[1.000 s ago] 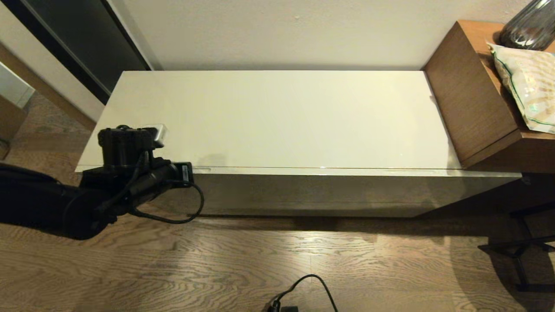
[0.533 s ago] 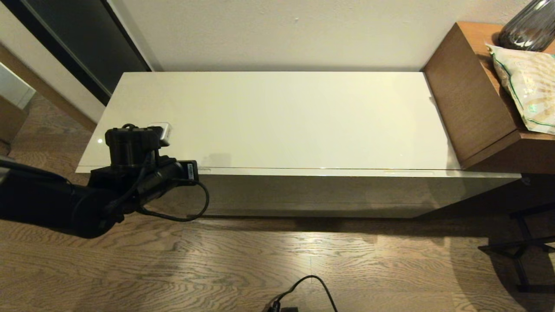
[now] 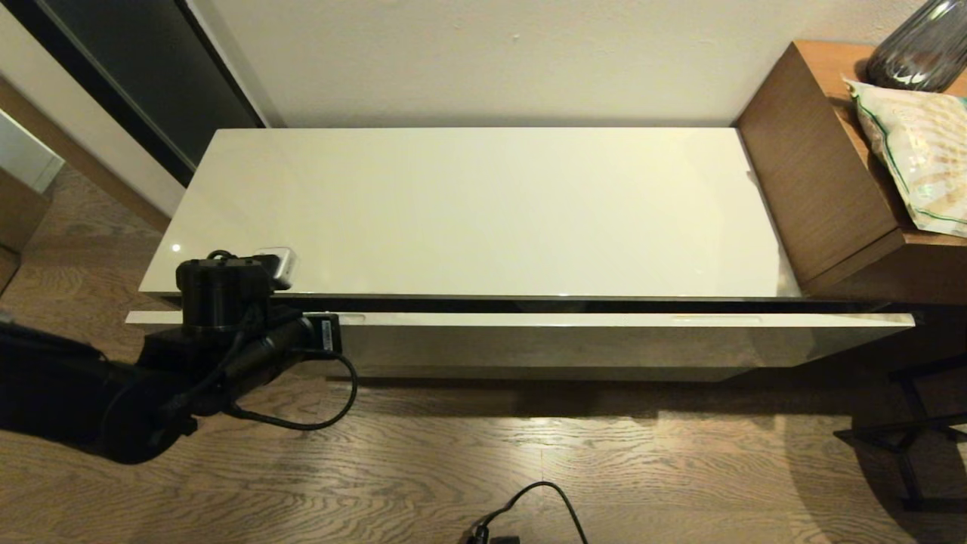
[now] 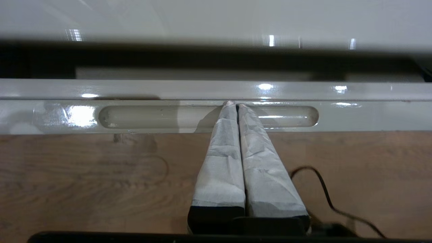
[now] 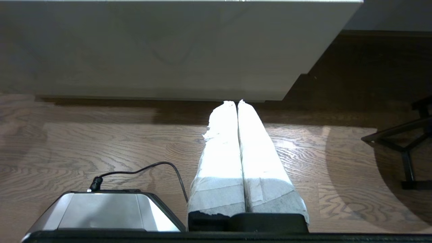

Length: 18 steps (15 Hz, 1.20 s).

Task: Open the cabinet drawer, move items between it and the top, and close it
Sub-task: Open the drawer

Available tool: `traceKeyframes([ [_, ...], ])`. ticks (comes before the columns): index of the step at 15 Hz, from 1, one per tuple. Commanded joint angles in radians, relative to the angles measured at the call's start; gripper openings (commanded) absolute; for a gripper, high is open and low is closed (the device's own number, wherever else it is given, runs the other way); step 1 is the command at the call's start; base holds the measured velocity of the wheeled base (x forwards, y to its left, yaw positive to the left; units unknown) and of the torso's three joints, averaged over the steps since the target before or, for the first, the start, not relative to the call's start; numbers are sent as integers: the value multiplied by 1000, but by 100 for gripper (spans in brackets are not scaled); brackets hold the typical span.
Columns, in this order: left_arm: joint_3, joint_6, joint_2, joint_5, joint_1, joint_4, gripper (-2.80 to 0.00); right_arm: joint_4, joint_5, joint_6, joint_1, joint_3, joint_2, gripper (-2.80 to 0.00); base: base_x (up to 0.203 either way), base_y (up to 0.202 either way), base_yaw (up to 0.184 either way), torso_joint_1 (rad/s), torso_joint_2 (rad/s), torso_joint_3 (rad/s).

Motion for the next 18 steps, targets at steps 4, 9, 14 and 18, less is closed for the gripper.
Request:
traceKeyframes([
  [4, 192, -8, -93, -75, -2, 27, -280, -1, 0, -2, 0, 0, 0, -280, 0, 0, 0, 0, 0, 0],
  [9, 454, -19, -385, -119, -34, 46, -280, -1, 0, -2, 0, 0, 0, -280, 0, 0, 0, 0, 0, 0],
  [14, 434, -16, -810, -122, -40, 413, -280, -1, 1, -3, 0, 0, 0, -280, 0, 0, 0, 0, 0, 0],
  [18, 292, -9, -888, -104, -37, 612, -280, -1, 2, -5, 0, 0, 0, -280, 0, 0, 0, 0, 0, 0],
])
